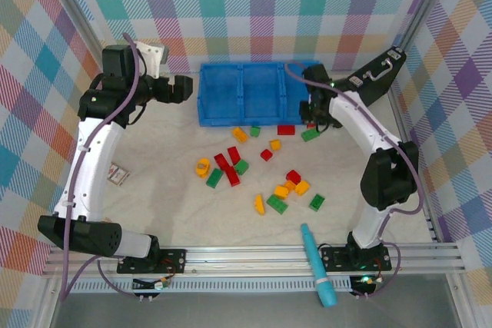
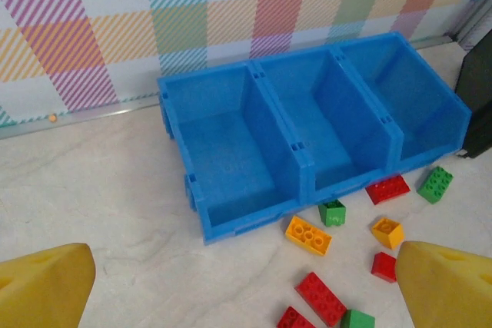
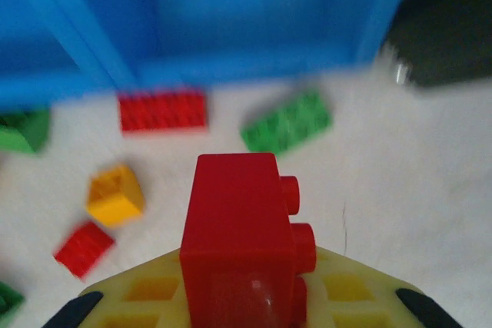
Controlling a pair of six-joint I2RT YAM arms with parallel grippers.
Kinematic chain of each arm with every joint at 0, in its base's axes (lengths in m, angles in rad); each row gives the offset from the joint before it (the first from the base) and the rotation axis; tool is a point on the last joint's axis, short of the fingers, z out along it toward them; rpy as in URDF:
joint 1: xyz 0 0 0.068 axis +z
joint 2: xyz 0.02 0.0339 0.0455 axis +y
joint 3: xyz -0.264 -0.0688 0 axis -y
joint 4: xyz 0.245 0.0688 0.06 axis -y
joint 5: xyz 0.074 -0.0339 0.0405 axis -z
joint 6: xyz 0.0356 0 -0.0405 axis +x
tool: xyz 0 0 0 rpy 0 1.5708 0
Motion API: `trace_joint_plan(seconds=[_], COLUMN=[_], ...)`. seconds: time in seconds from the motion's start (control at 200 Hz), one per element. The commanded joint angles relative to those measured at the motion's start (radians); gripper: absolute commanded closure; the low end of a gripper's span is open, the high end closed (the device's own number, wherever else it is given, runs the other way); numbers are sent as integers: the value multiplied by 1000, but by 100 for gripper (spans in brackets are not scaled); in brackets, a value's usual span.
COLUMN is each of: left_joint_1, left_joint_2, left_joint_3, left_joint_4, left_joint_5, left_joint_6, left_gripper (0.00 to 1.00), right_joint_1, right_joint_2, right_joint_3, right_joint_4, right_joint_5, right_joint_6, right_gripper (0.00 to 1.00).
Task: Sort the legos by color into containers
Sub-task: Pick up the lego from the middle-right of the table, then place the lego in the container.
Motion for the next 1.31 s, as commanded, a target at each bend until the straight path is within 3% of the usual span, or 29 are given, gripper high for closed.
trace_joint_plan(seconds=[0.0, 0.295, 0.48, 0.655, 0.895, 1.14, 1.3], left_joint_1=[-11, -19, -24, -29, -31, -32, -33], left_joint_2=[6, 29, 27, 15, -2, -6, -42], left_joint_3=[28, 88, 88, 67, 18, 12, -16], left_joint_4=[-25, -79, -113, -114, -80, -74, -54], left_joint_5=[16, 3, -6, -5, 26, 62, 57], left_joint_6=[1, 4, -13, -34, -75, -89, -85], left_gripper=[0, 0, 0, 0, 0, 0, 0], right_joint_1=[-13, -35, -62, -82, -108, -104, -88], right_joint_2=[149, 407, 604, 707, 722, 691, 624], right_joint_3=[137, 404, 631, 740, 764, 758, 740], right_joint_4=[-28, 90, 59, 78, 107, 120, 102], right_joint_5=[69, 119, 110, 96, 49, -12, -11], right_joint_6=[-123, -118, -115, -126, -120, -106, -100], right_gripper=[75, 75, 75, 76, 72, 52, 52])
